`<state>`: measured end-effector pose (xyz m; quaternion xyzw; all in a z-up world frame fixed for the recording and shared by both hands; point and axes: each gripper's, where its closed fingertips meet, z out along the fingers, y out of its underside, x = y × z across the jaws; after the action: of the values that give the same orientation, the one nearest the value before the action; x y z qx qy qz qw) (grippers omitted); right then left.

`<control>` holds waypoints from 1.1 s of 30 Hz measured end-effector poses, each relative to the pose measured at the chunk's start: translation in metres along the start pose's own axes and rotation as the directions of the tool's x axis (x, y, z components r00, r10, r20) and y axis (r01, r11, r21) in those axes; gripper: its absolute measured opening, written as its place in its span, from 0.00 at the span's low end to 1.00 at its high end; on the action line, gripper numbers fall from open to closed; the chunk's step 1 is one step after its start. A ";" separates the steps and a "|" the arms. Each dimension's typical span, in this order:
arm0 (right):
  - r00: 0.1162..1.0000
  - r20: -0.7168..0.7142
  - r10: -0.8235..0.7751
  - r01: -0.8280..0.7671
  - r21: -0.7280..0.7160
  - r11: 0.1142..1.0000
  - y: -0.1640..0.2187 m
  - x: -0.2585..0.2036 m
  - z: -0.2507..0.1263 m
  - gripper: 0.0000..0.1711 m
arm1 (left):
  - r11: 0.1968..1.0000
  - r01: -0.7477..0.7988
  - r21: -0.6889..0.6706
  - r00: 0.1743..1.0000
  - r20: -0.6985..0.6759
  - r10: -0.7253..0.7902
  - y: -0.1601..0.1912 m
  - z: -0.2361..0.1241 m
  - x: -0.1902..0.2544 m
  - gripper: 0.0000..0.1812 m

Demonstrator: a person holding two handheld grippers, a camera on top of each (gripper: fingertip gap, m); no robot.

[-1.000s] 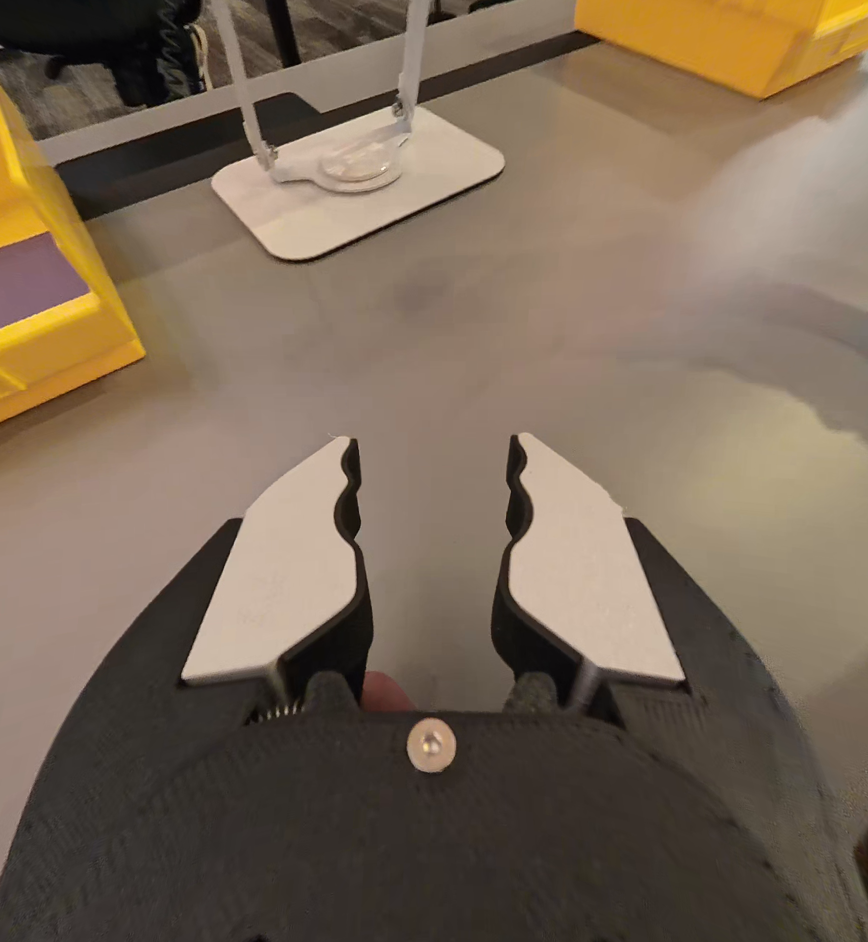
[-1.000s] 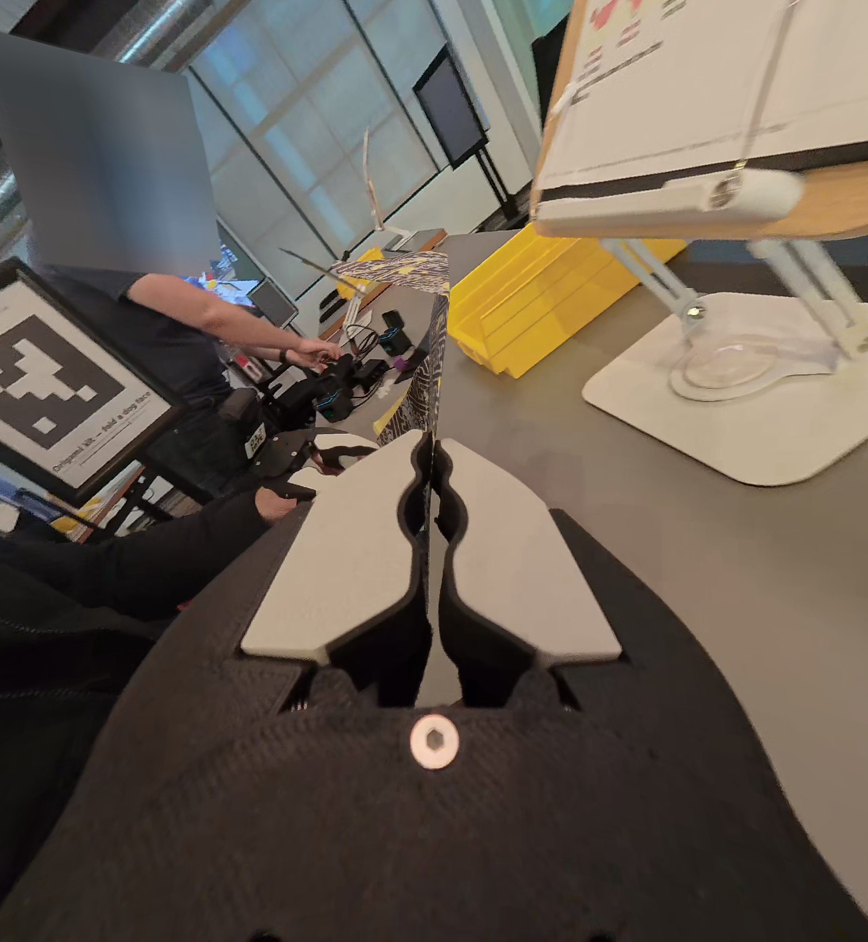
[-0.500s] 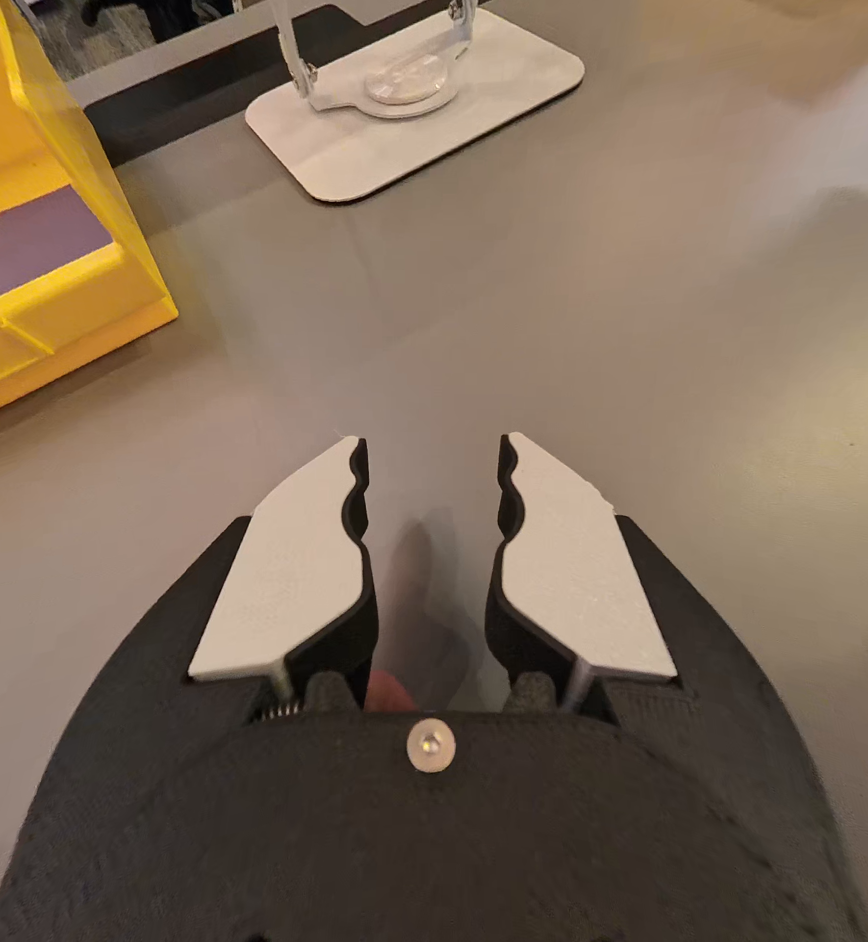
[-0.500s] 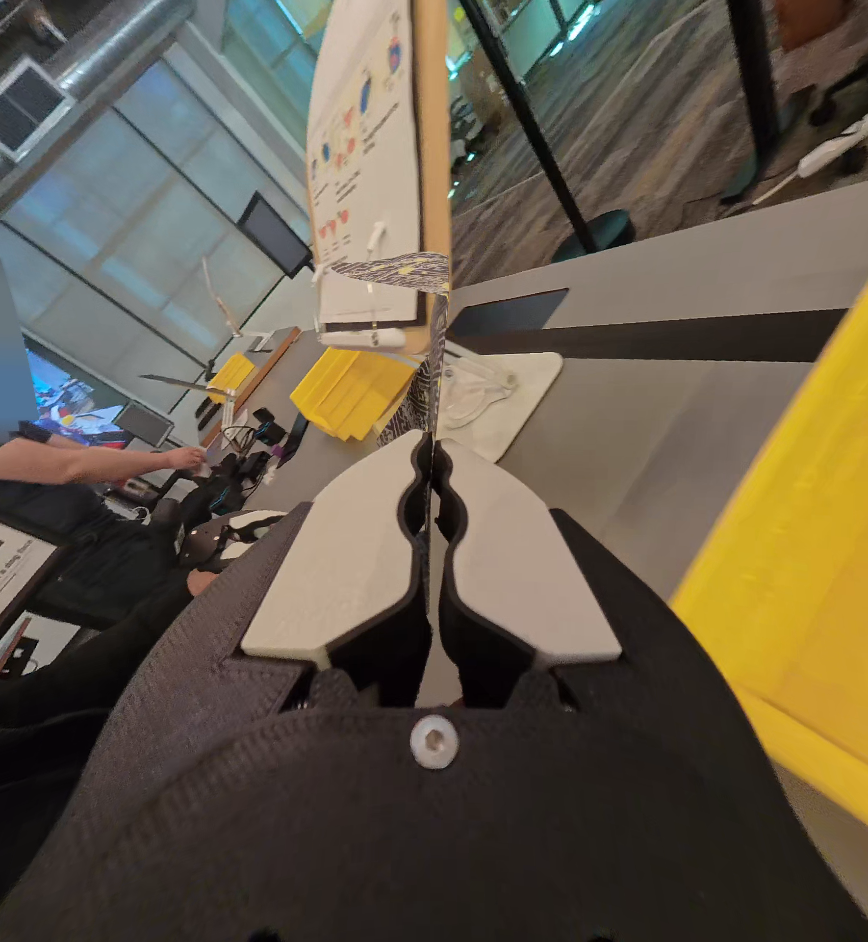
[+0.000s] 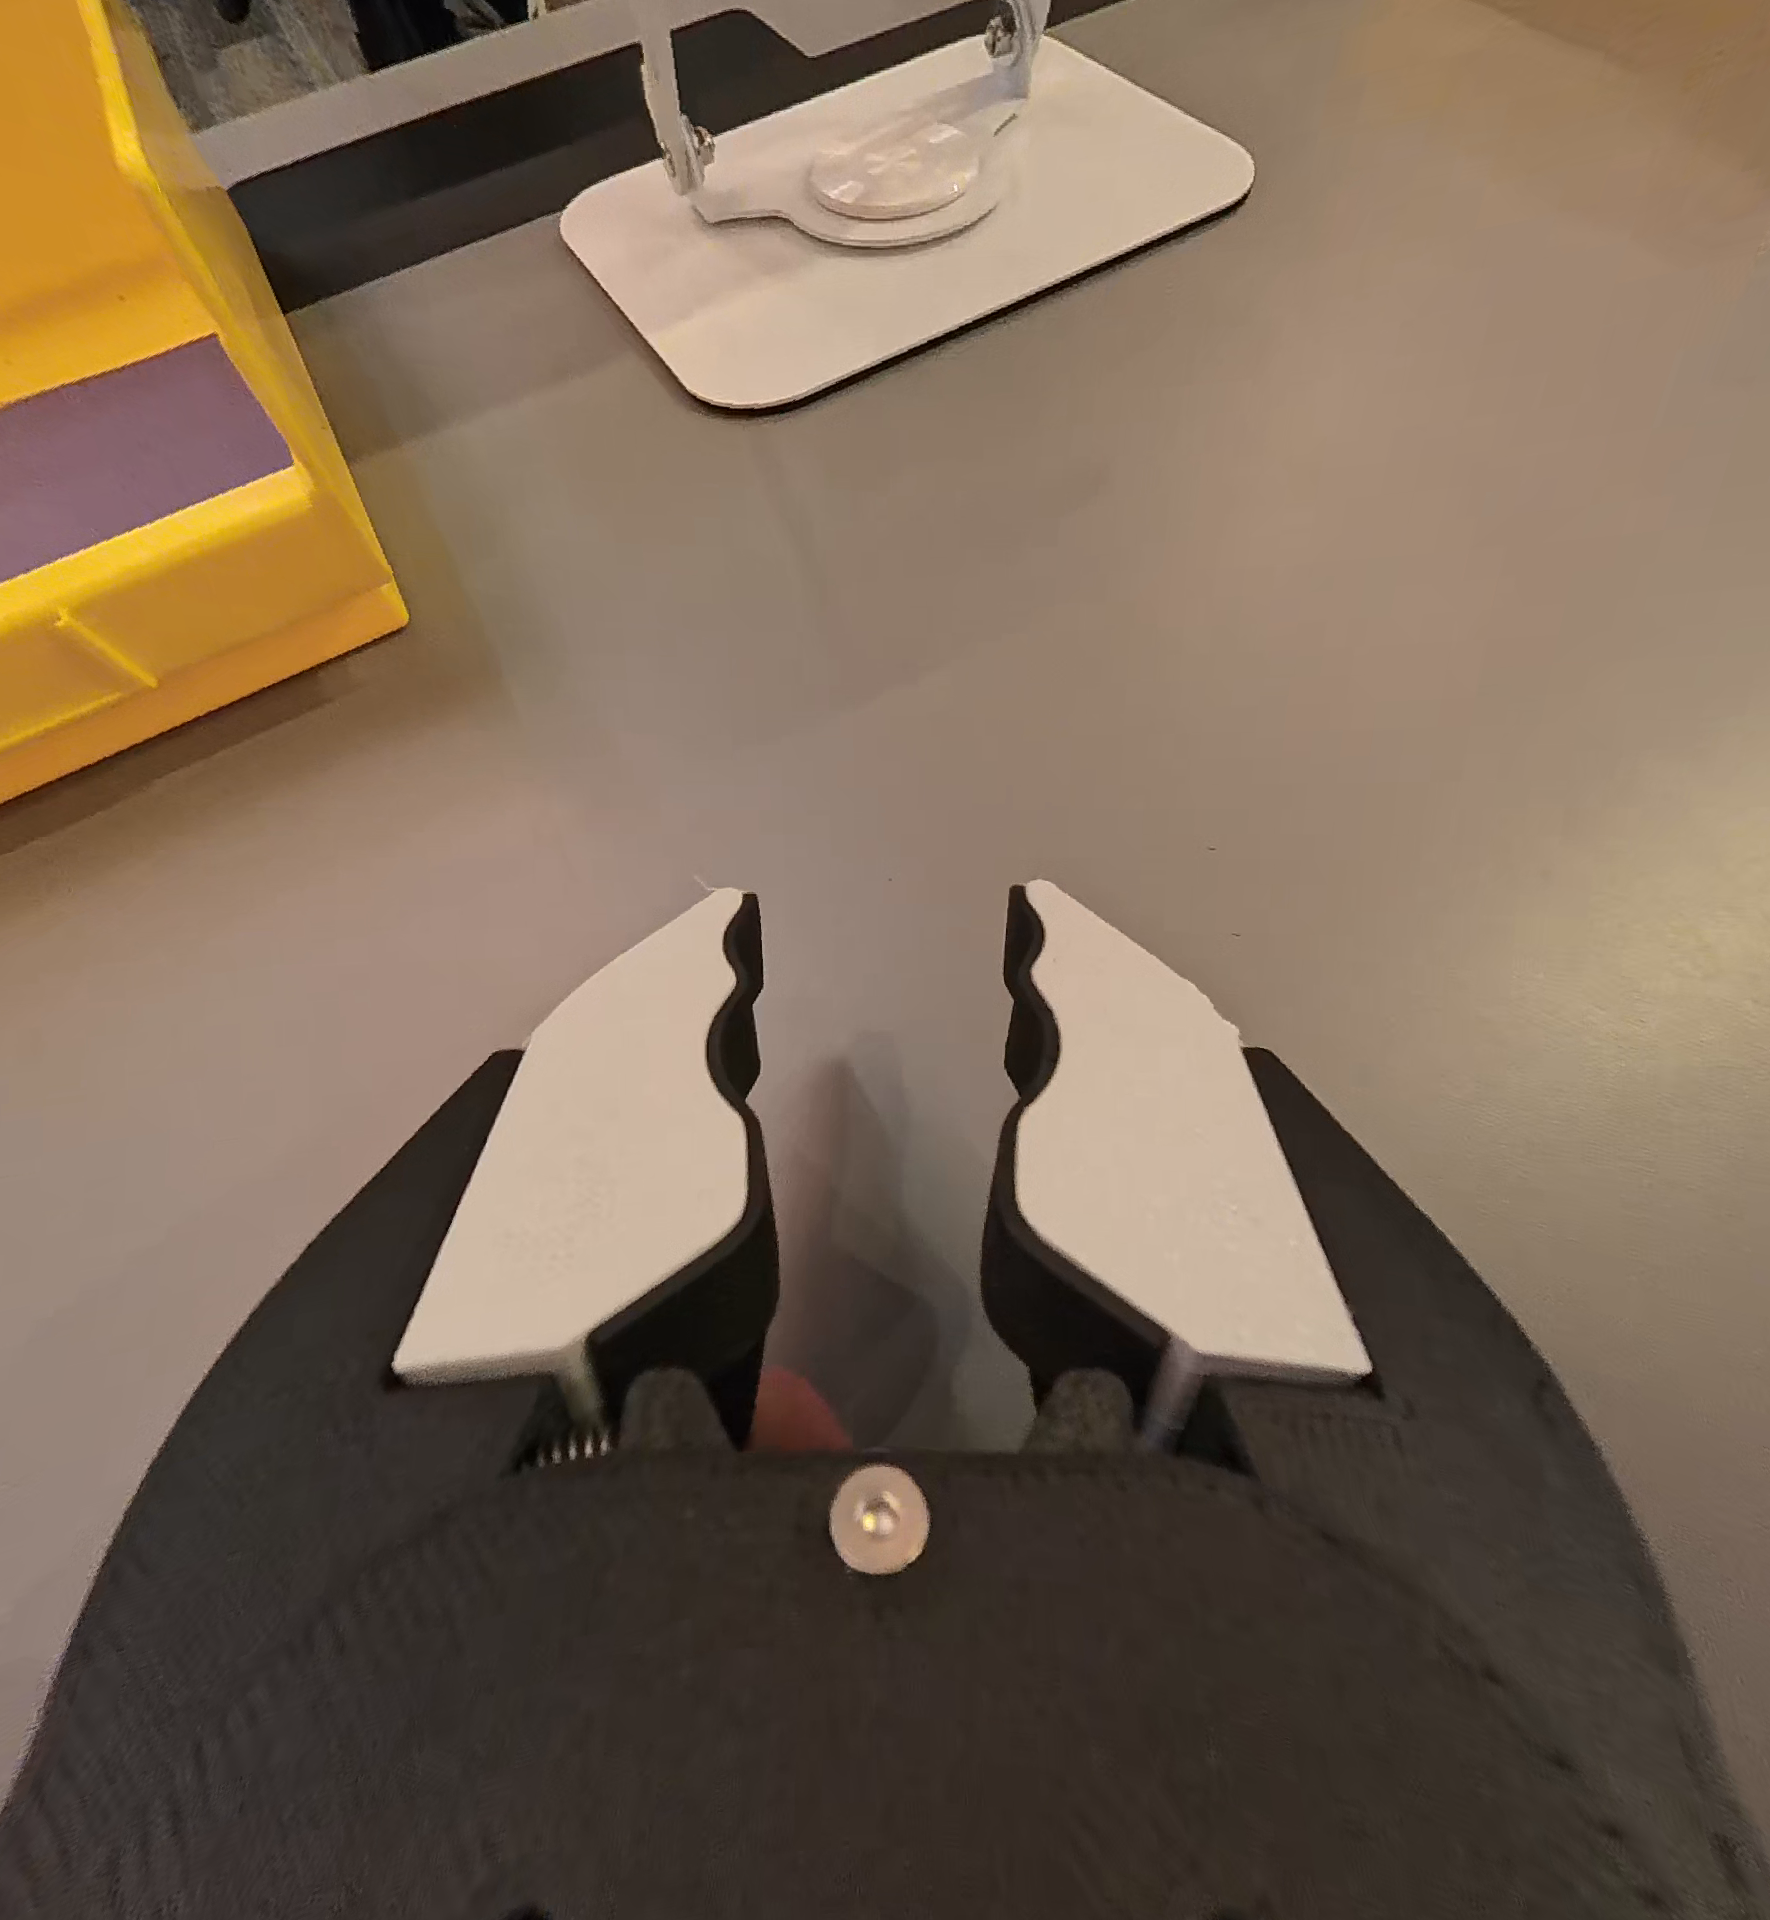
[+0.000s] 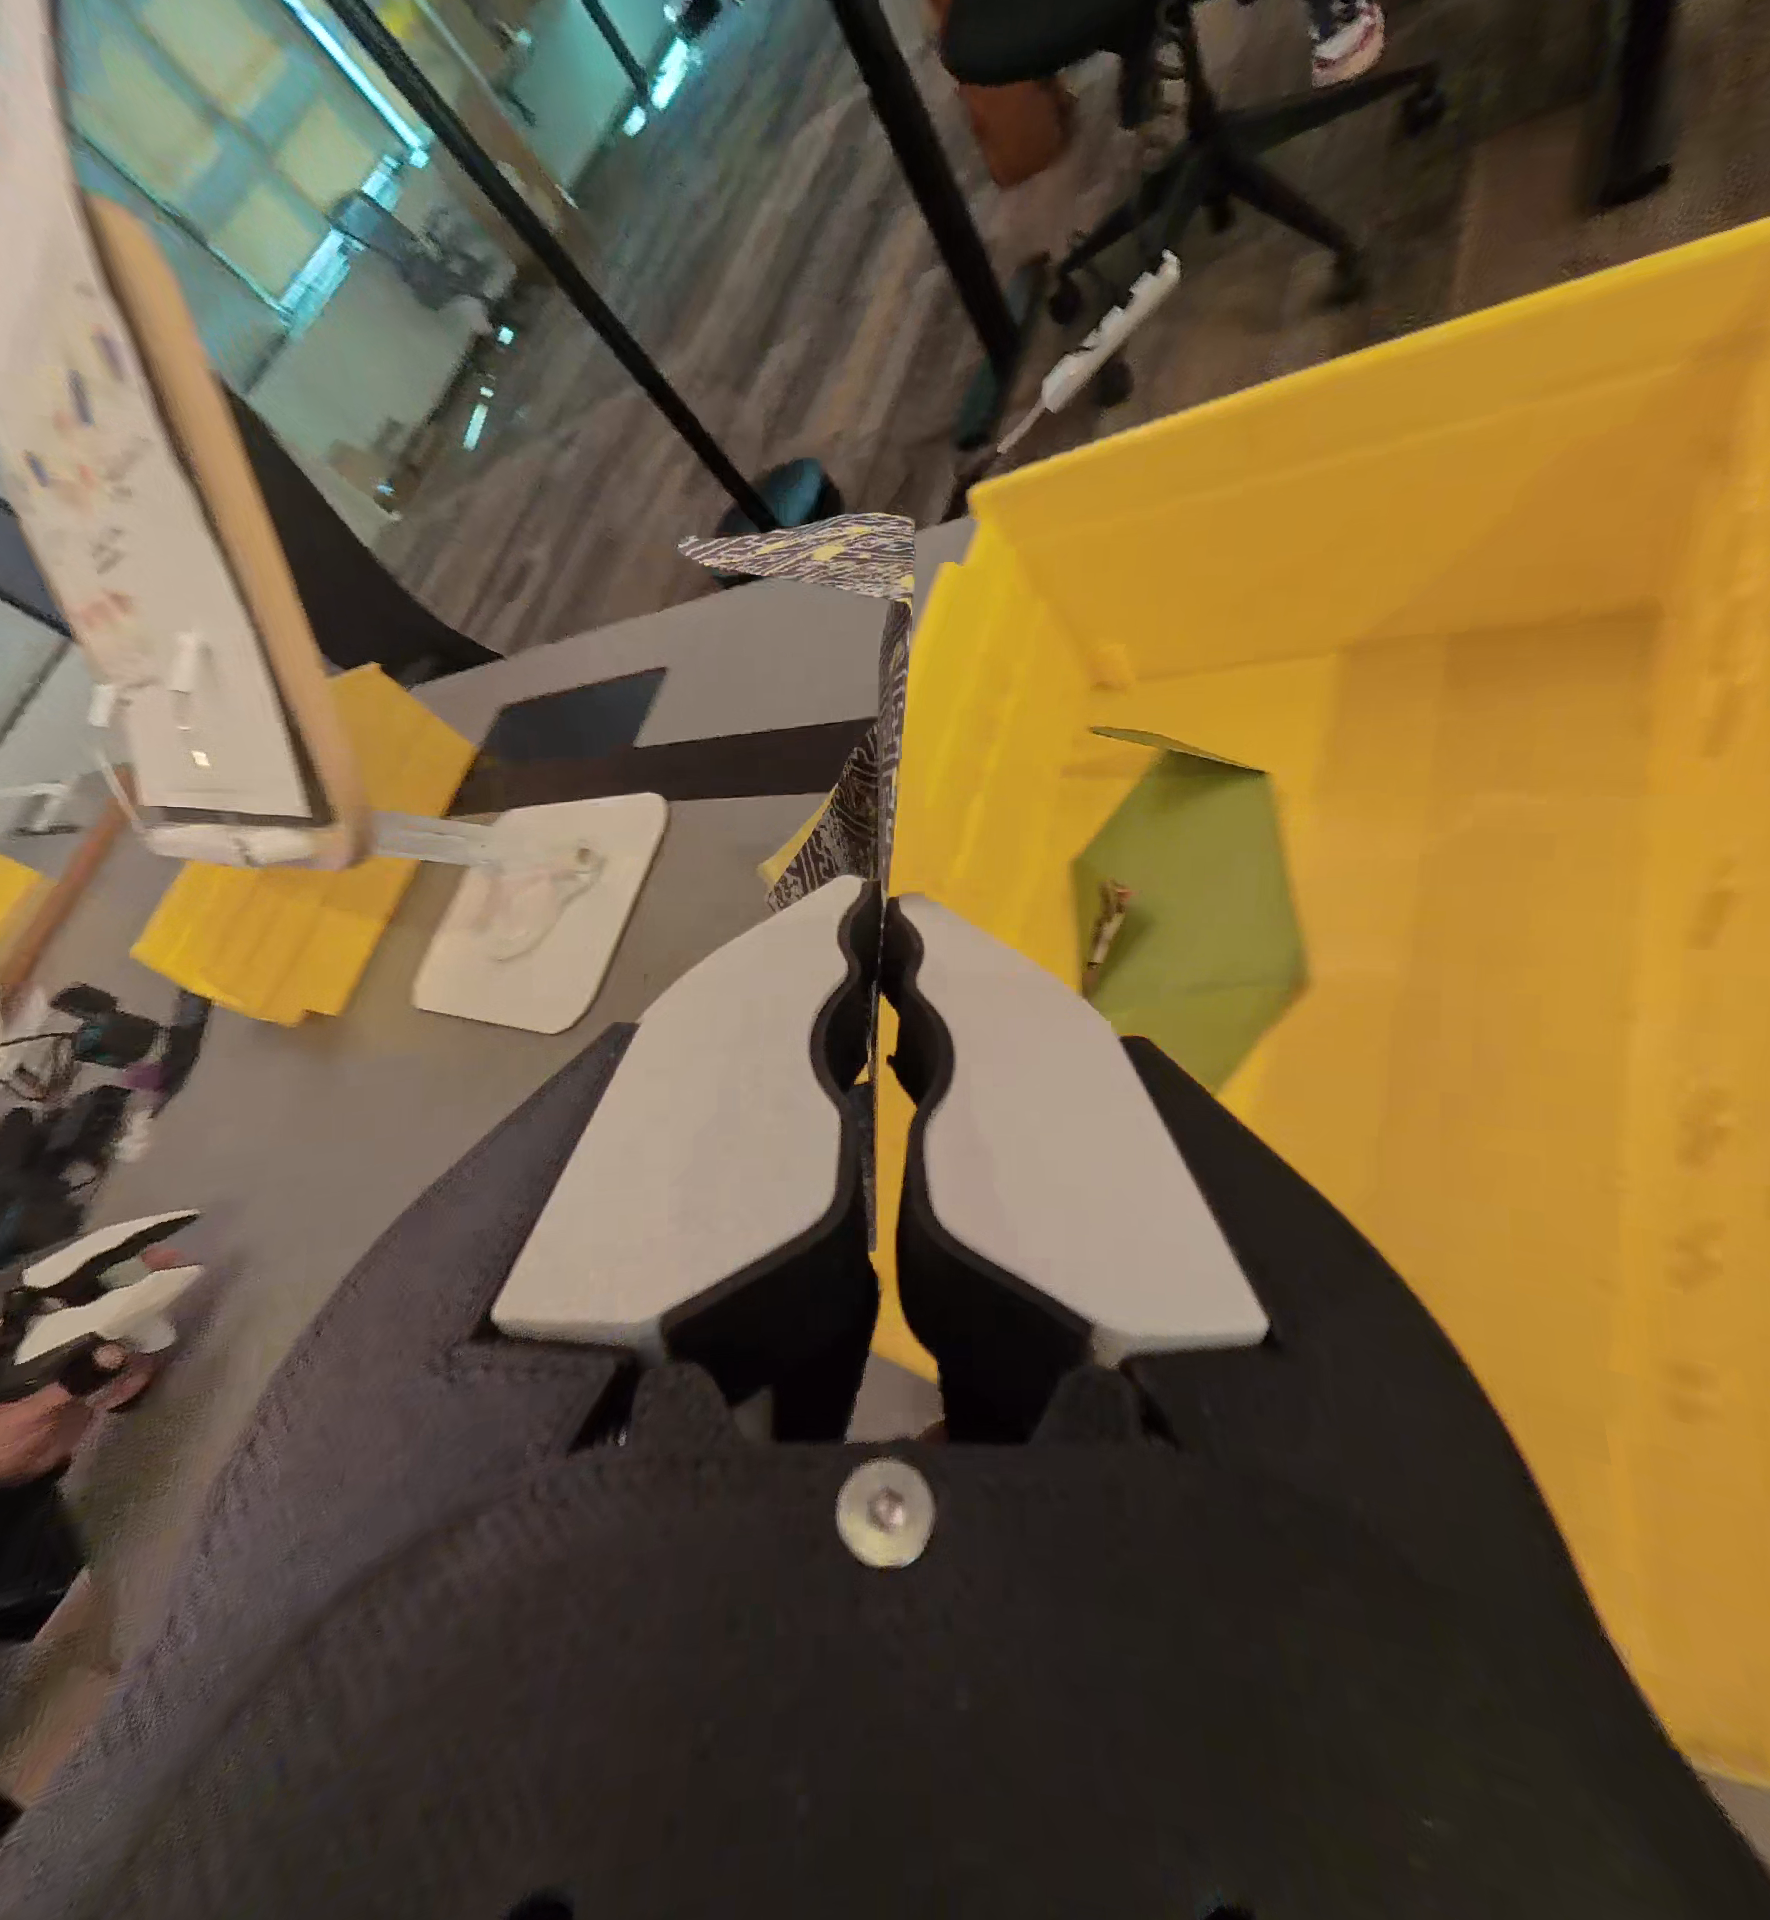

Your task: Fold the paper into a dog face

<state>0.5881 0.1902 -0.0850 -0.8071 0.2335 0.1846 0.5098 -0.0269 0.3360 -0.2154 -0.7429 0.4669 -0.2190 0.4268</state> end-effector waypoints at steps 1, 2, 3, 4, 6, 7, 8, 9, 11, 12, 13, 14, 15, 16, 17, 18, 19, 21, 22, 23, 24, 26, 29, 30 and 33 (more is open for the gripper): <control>1.000 -0.017 0.002 -0.003 -0.016 1.000 0.000 0.006 0.003 0.00 | 1.000 0.003 0.000 1.000 0.000 -0.003 0.000 0.000 0.000 0.24; 0.999 -0.040 0.000 -0.001 -0.034 0.999 0.001 0.013 0.006 0.00 | 1.000 0.003 0.000 1.000 0.001 -0.003 0.000 0.000 0.000 0.24; 0.998 -0.065 -0.005 0.002 -0.056 0.998 0.002 0.020 0.010 0.00 | 1.000 0.002 -0.001 1.000 0.003 -0.002 0.000 0.000 0.000 0.24; 0.996 -0.084 -0.004 -0.003 -0.078 0.997 0.003 0.026 0.014 0.00 | 1.000 -0.002 -0.002 1.000 0.006 0.002 0.000 0.000 0.000 0.24; 0.992 -0.123 0.007 -0.022 -0.121 0.992 0.007 0.040 0.024 0.00 | 1.000 -0.013 -0.005 1.000 0.010 0.013 0.001 0.001 0.001 0.24; 0.989 -0.146 0.009 -0.030 -0.141 0.990 0.010 0.048 0.029 0.00 | 1.000 -0.021 -0.007 1.000 0.009 0.021 0.001 0.001 0.001 0.24; 0.986 -0.167 0.012 -0.039 -0.158 0.987 0.012 0.054 0.034 0.00 | 1.000 -0.028 -0.009 1.000 0.012 0.028 0.001 0.001 0.002 0.24; 0.983 -0.186 0.013 -0.047 -0.177 0.983 0.015 0.060 0.038 0.00 | 0.999 -0.034 -0.010 0.999 0.014 0.034 0.001 0.001 0.002 0.24; 0.974 -0.226 0.008 -0.058 -0.213 0.975 0.020 0.071 0.046 0.00 | 0.999 -0.043 -0.005 0.999 0.017 0.043 0.001 0.000 0.003 0.24; 0.969 -0.248 -0.008 -0.052 -0.234 0.971 0.023 0.075 0.050 0.00 | 0.999 -0.042 0.000 0.999 0.021 0.042 0.000 0.000 0.003 0.24; 0.962 -0.272 -0.026 -0.046 -0.257 0.965 0.025 0.078 0.053 0.00 | 0.999 -0.039 0.004 0.999 0.023 0.039 0.000 -0.001 0.002 0.24; 0.954 -0.296 -0.045 -0.042 -0.280 0.959 0.028 0.082 0.056 0.00 | 0.999 -0.034 0.007 0.999 0.023 0.034 -0.001 -0.001 0.002 0.24; 0.947 -0.316 -0.061 -0.040 -0.303 0.952 0.031 0.086 0.059 0.00 | 1.000 -0.030 0.009 0.999 0.021 0.030 -0.001 -0.001 0.001 0.24; 0.941 -0.331 -0.074 -0.039 -0.323 0.945 0.034 0.089 0.061 0.00 | 1.000 -0.025 0.012 1.000 0.018 0.025 -0.001 -0.001 0.001 0.24; 0.935 -0.344 -0.082 -0.042 -0.340 0.940 0.035 0.092 0.064 0.00 | 1.000 -0.017 0.014 1.000 0.016 0.017 -0.001 -0.002 0.001 0.24; 0.931 -0.355 -0.085 -0.049 -0.353 0.934 0.037 0.095 0.066 0.01 | 1.000 -0.009 0.017 1.000 0.014 0.009 -0.002 -0.002 0.000 0.24; 0.927 -0.367 -0.082 -0.063 -0.365 0.929 0.039 0.099 0.067 0.02 | 1.000 -0.002 0.021 1.000 0.012 0.001 -0.002 -0.002 -0.001 0.24; 0.911 -0.404 -0.080 -0.086 -0.377 0.922 0.043 0.109 0.068 0.04 | 0.999 0.011 0.031 1.000 0.012 -0.012 -0.003 -0.004 -0.002 0.24; 0.903 -0.420 -0.088 -0.088 -0.382 0.920 0.044 0.112 0.068 0.05 | 0.999 0.016 0.036 1.000 0.014 -0.016 -0.004 -0.004 -0.003 0.24; 0.896 -0.432 -0.101 -0.083 -0.387 0.918 0.044 0.113 0.068 0.07 | 0.999 0.018 0.039 1.000 0.014 -0.018 -0.004 -0.005 -0.003 0.24; 0.886 -0.446 -0.124 -0.072 -0.396 0.916 0.044 0.114 0.066 0.11 | 0.999 0.018 0.040 1.000 0.013 -0.019 -0.004 -0.005 -0.003 0.24; 0.865 -0.474 -0.166 -0.046 -0.403 0.914 0.039 0.116 0.063 0.16 | 0.999 0.020 0.040 1.000 0.012 -0.020 -0.004 -0.005 -0.003 0.24; 0.847 -0.491 -0.201 -0.027 -0.417 0.908 0.034 0.116 0.058 0.16 | 0.999 0.022 0.041 1.000 0.005 -0.023 -0.004 -0.005 -0.003 0.24; 0.840 -0.500 -0.211 -0.018 -0.415 0.910 0.031 0.117 0.055 0.18 | 0.999 0.026 0.043 1.000 0.007 -0.026 -0.004 -0.005 -0.003 0.24; 0.854 -0.484 -0.188 0.000 -0.362 0.932 0.020 0.107 0.048 0.21 | 0.998 0.040 0.051 0.999 0.020 -0.041 -0.004 -0.008 -0.007 0.24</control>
<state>0.6616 0.2062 -0.1767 -0.9148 0.2835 -0.0232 0.2867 -0.0342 0.3390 -0.2072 -0.7434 0.4417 -0.2315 0.4458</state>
